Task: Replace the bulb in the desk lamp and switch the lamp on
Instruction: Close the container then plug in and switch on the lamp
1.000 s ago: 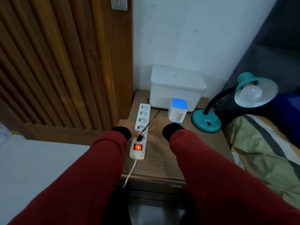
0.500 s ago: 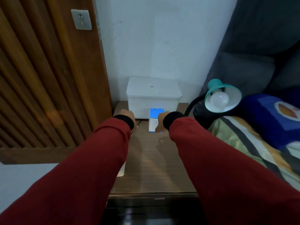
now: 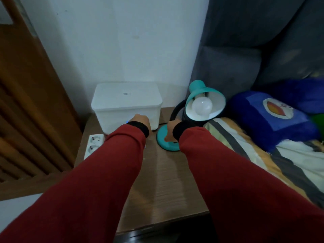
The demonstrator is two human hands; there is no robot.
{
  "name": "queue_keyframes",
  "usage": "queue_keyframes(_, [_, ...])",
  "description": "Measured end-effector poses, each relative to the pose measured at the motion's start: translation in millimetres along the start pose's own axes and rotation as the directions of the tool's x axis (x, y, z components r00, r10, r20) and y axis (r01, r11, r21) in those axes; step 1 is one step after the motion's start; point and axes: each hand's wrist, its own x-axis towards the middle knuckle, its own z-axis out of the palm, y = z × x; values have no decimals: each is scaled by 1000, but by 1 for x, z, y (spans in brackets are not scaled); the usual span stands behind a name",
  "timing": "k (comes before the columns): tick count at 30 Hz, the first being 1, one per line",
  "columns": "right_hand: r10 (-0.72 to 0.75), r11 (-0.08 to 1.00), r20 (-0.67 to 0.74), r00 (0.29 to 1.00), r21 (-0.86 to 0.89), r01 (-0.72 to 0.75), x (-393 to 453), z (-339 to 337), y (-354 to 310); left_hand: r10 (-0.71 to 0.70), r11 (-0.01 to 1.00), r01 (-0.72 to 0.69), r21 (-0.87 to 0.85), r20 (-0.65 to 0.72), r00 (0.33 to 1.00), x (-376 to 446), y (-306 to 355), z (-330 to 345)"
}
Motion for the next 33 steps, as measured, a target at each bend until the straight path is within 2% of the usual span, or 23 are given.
queue_keyframes(1, [-7, 1000, 2, 1000, 29, 7, 0, 3, 4, -19, 999, 19, -28, -3, 1000, 9, 2, 6])
queue_keyframes(5, [-70, 994, -11, 997, 85, 71, 8, 18, 24, 61, 995, -64, -83, -31, 998, 28, 21, 25])
queue_keyframes(11, [-23, 991, -75, 997, 132, 33, 28, 52, 44, 96, 984, -99, -147, -32, 995, 45, 45, 54])
queue_keyframes(15, [-24, 964, -102, 994, 262, 50, 41, 72, 55, 109, 965, -119, -235, -53, 993, 52, 54, 73])
queue_keyframes(19, [6, 907, -175, 984, 415, 68, 47, 93, 63, 151, 934, -177, -311, -106, 983, 55, 59, 96])
queue_keyframes(26, [85, 750, -337, 938, 641, 162, 47, 122, 69, 109, 829, -223, -513, -243, 964, 56, 52, 124])
queue_keyframes(29, [124, 716, -375, 919, 675, 179, 43, 133, 67, 77, 794, -228, -563, -279, 957, 55, 51, 129])
queue_keyframes(33, [124, 721, -382, 916, 669, 181, 41, 140, 66, 63, 762, -223, -608, -273, 960, 54, 50, 129])
